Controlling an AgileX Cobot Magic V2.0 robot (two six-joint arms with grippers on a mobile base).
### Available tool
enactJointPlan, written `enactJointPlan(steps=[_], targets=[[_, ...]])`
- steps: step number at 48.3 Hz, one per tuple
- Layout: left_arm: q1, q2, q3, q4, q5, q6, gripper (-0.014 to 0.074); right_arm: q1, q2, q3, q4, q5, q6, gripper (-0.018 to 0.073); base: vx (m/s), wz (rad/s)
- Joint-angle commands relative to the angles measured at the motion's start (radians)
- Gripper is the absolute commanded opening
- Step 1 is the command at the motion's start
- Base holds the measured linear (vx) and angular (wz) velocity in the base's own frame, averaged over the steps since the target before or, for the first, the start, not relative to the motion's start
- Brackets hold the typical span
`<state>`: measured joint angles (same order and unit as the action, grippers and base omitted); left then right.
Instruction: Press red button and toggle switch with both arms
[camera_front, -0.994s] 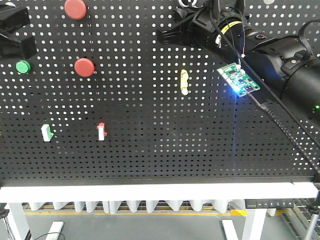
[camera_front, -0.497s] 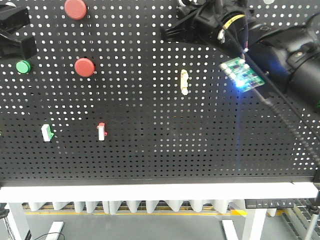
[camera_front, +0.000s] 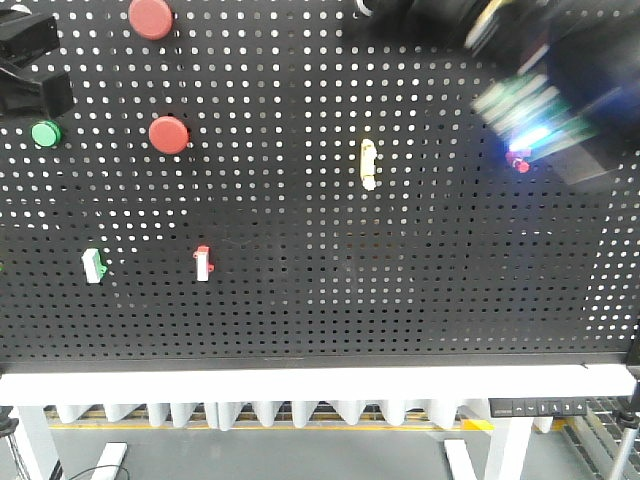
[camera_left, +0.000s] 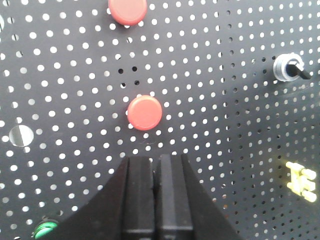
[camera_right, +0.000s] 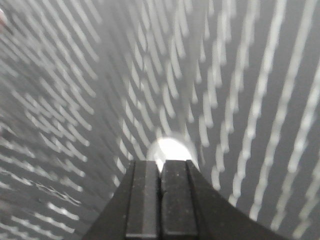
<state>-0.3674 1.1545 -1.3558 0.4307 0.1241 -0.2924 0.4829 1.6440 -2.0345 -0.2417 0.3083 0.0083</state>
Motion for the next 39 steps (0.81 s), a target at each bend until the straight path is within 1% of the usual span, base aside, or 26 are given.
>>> enactJointPlan(steps=[1, 3, 7, 13, 16, 20, 23, 25, 29, 34, 39], targets=[[-0.002, -0.024, -0.025, 0.004, -0.068, -0.003, 0.0002, 0.013, -0.078, -0.028, -0.004, 0.058, -0.061, 0.0, 0.0, 0.0], [-0.002, -0.024, -0.025, 0.004, -0.068, -0.003, 0.0002, 0.014, -0.098, -0.014, 0.001, 0.108, -0.087, 0.0, 0.0, 0.0], [-0.002, -0.024, -0.025, 0.004, -0.068, -0.003, 0.0002, 0.012, -0.148, 0.044, 0.017, 0.135, -0.118, 0.0, 0.0, 0.0], [-0.002, -0.024, -0.025, 0.002, -0.067, -0.003, 0.0002, 0.012, -0.244, 0.174, 0.008, 0.093, -0.118, 0.0, 0.0, 0.0], [-0.002, -0.024, -0.025, 0.002, -0.065, -0.003, 0.0002, 0.012, -0.299, 0.253, -0.015, 0.069, -0.115, 0.0, 0.0, 0.0], [-0.002, -0.024, -0.025, 0.002, -0.063, -0.003, 0.0002, 0.008, -0.368, 0.353, -0.073, 0.049, -0.085, 0.0, 0.0, 0.0], [-0.002, -0.024, -0.025, 0.002, -0.063, -0.003, 0.0002, -0.012, -0.423, 0.429, -0.102, 0.033, -0.049, 0.0, 0.0, 0.0], [-0.002, -0.024, -0.025, 0.002, -0.063, -0.003, 0.0002, -0.025, -0.452, 0.476, -0.106, 0.014, -0.008, 0.0, 0.0, 0.0], [-0.002, -0.024, -0.025, 0.001, -0.051, -0.004, 0.0002, -0.043, -0.5, 0.549, -0.109, -0.031, 0.035, 0.0, 0.0, 0.0], [-0.002, -0.024, -0.025, 0.001, -0.051, -0.004, 0.0002, -0.047, -0.532, 0.602, -0.112, -0.075, 0.036, 0.0, 0.0, 0.0], [-0.002, -0.024, -0.025, 0.001, -0.051, -0.004, 0.0002, -0.047, -0.539, 0.62, -0.112, -0.072, 0.036, 0.0, 0.0, 0.0]])
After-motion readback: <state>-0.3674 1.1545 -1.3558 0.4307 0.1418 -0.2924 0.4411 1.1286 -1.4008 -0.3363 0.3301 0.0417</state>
